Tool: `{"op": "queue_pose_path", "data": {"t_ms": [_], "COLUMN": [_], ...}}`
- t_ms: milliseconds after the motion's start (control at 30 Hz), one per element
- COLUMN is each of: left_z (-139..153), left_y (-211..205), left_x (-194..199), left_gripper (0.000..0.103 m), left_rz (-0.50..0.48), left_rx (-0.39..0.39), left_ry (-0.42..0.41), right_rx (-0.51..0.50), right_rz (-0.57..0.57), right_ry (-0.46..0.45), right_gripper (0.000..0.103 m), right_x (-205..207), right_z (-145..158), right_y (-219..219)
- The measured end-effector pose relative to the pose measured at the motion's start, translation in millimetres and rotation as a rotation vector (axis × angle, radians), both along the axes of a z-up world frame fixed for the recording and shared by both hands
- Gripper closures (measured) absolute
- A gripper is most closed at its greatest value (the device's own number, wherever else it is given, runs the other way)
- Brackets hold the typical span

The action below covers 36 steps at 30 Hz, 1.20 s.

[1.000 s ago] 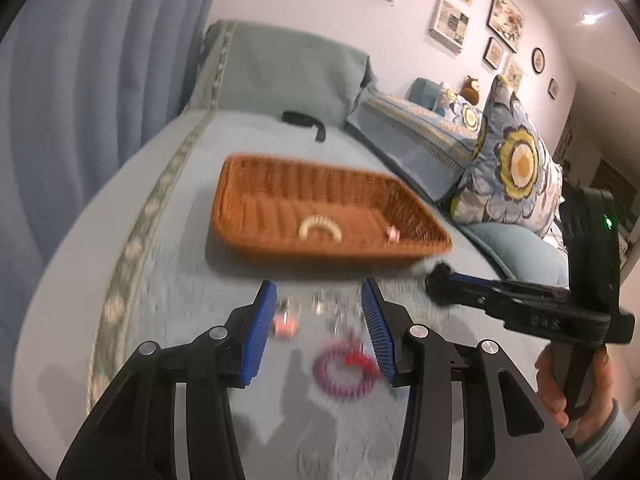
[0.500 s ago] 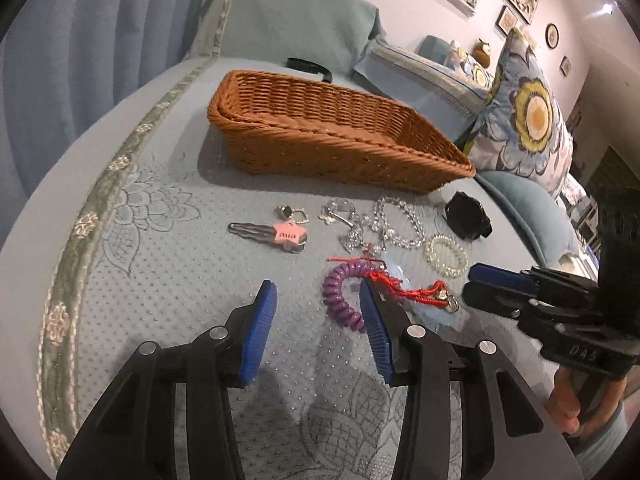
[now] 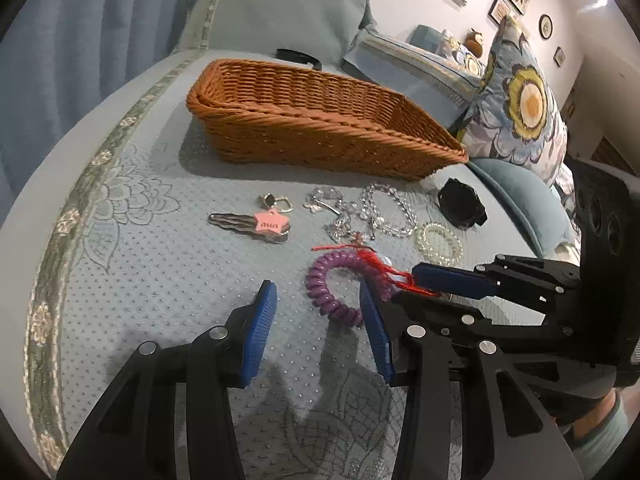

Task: Organize jewelry
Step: 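Grasp the purple coil bracelet with the left tool while the right tool grasps a small silver charm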

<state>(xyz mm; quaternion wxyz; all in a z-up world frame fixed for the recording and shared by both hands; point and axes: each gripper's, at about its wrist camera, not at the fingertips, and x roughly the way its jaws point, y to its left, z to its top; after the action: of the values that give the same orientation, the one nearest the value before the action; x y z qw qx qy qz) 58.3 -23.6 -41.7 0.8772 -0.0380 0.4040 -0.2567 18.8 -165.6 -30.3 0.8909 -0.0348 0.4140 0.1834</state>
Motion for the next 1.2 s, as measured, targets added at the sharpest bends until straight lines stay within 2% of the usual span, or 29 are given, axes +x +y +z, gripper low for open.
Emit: {"op": "queue_pose_path", "data": {"t_ms": [33,100,167,467,633,800,900,967,1000,1033,1067,1100,1133,1200], "left_z": [0,-1,-2,-5,-7,-7,-7,-7,-7,-7,-7,-7,-7,-7], "left_y": [-2,-4,-6,-11,-10,-9,-13,-12,-11,-10,-9,-10,-10,-10], "left_x": [0,-1,-1,0,2,3,1,2,3,3,3,3,3,2], "left_gripper": [0.062,0.062,0.062,0.065,0.08,0.083,0.093,0.093,0.093,0.093,0.093,0.093,0.093,0.093], "left_rz": [-0.003,-0.007,-0.01,-0.004,0.015,0.011,0.023,0.024,0.024,0.024,0.023,0.022,0.022,0.02], "left_rx": [0.004,0.017,0.024,0.063,0.097,0.115,0.152,0.138,0.132,0.128,0.127,0.129,0.131,0.133], "left_ry": [0.001,-0.002,-0.005,-0.006,-0.013,-0.021,-0.04,-0.033,-0.03,-0.028,-0.027,-0.028,-0.029,-0.03], "right_rx": [0.009,0.069,0.14,0.369,0.399,0.382,0.332,0.305,0.299,0.284,0.253,0.231,0.221,0.217], "right_rz": [0.001,-0.008,-0.016,-0.09,-0.113,-0.112,-0.099,-0.076,-0.054,-0.056,-0.068,-0.077,-0.073,-0.058], "right_ry": [0.003,0.013,0.033,0.088,0.058,0.037,0.021,0.017,0.025,0.021,0.011,0.006,0.014,0.056], "right_gripper": [0.09,0.09,0.097,0.099,0.099,0.099,0.099,0.098,0.097,0.089,0.069,0.06,0.057,0.058], "right_x": [0,0,1,-1,-7,-9,-9,-12,-13,-14,-15,-16,-15,-12], "right_z": [1,2,3,8,15,19,20,23,23,24,23,22,20,15], "right_y": [-1,-9,-17,-60,-74,-74,-67,-62,-58,-56,-54,-52,-51,-49]}}
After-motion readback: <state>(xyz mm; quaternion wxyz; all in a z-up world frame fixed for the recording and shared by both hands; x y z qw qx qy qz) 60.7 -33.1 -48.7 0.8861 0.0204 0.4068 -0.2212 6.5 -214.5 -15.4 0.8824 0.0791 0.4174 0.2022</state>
